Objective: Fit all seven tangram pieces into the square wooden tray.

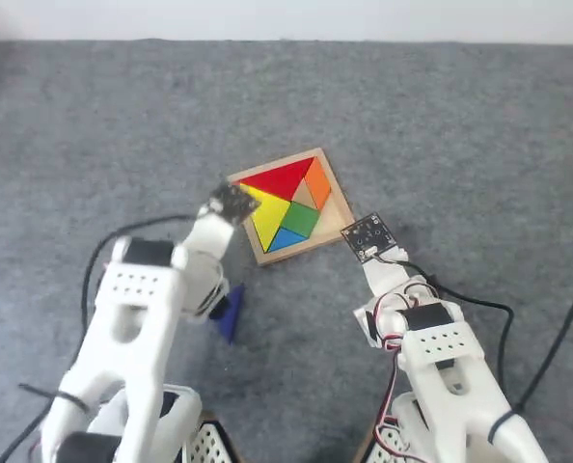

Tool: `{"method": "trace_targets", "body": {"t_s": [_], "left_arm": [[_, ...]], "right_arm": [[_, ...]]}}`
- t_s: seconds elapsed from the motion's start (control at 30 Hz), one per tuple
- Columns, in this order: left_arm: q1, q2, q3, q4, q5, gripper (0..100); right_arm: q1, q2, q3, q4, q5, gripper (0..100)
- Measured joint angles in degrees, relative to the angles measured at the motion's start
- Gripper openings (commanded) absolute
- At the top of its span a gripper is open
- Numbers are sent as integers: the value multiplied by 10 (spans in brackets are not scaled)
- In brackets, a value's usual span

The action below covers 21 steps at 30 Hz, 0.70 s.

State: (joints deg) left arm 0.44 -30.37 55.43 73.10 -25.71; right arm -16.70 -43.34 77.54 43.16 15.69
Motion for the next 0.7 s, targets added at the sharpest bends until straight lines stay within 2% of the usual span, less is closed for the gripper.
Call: {"method": "trace_targets", "body": {"t_s": [0.2,0.47,0.7], "left_arm": [[-20,5,25,-13,15,294],[-11,152,3,-38,59,290],[17,193,3,-83,78,290]], "right_arm": [[0,0,0,0,0,401],[0,0,0,0,0,401],[0,0,0,0,0,401]]}}
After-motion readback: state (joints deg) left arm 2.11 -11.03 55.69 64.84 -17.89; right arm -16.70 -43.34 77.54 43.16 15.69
